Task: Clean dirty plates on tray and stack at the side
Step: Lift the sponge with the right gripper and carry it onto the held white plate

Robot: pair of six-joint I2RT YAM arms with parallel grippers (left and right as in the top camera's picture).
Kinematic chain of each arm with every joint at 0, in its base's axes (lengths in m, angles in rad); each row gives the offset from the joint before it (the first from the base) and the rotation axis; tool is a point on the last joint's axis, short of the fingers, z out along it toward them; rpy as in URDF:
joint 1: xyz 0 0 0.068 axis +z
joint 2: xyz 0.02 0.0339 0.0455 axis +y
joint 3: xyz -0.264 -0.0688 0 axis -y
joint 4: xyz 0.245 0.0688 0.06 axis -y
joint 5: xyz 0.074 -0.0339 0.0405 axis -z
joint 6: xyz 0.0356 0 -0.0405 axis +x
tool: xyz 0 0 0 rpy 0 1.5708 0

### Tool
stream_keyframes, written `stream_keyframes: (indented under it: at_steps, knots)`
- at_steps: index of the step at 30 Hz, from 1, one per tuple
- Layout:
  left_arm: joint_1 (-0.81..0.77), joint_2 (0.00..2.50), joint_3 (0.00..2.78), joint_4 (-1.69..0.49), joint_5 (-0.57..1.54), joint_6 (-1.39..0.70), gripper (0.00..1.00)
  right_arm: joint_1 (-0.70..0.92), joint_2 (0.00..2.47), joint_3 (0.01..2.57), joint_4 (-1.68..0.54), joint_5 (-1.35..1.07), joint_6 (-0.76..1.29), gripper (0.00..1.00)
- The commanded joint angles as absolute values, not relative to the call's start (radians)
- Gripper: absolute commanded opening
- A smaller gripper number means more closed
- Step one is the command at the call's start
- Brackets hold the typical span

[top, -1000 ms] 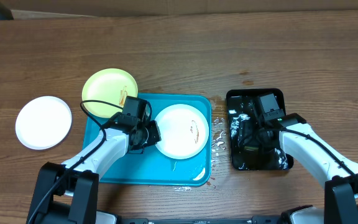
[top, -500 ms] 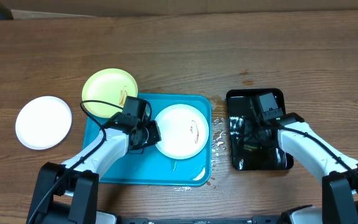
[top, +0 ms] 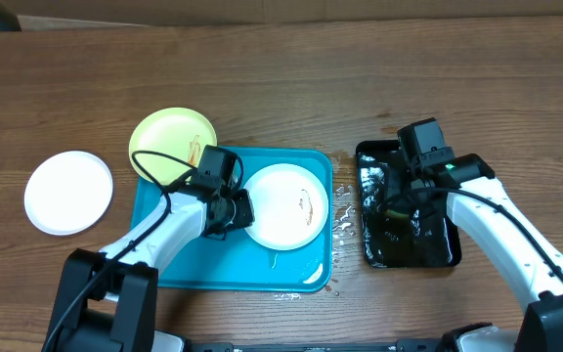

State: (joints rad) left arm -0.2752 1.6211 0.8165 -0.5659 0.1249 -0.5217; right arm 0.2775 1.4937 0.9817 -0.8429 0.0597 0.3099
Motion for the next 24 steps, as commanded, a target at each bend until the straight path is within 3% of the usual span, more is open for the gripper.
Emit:
stream_keyframes:
  at_steps: [1,6,8,11,17,20,24]
  knots:
    - [-0.274,1.666,0.841,-0.612,-0.052,-0.485,0.35,0.279,1.478,0.978,-0.845,0.070,0.307,0.04]
    - [-0.276,1.666,0.847,-0.629,-0.052,-0.471,0.37,0.279,1.482,0.947,-0.840,0.070,0.307,0.04]
    - [-0.276,1.666,0.847,-0.621,-0.052,-0.471,0.45,0.279,1.482,0.941,-0.830,0.070,0.307,0.04]
    - [-0.276,1.666,0.847,-0.579,-0.051,-0.471,0.47,0.279,1.482,0.931,-0.812,0.070,0.307,0.04]
    - [-0.276,1.666,0.846,-0.568,-0.025,-0.471,0.32,0.279,1.482,0.928,-0.813,0.070,0.307,0.04]
    - [-0.276,1.666,0.846,-0.579,-0.022,-0.471,0.15,0.280,1.482,0.928,-0.814,0.064,0.307,0.04]
    - [-0.276,1.666,0.846,-0.590,0.060,-0.471,0.10,0.279,1.482,0.928,-0.826,-0.010,0.276,0.04]
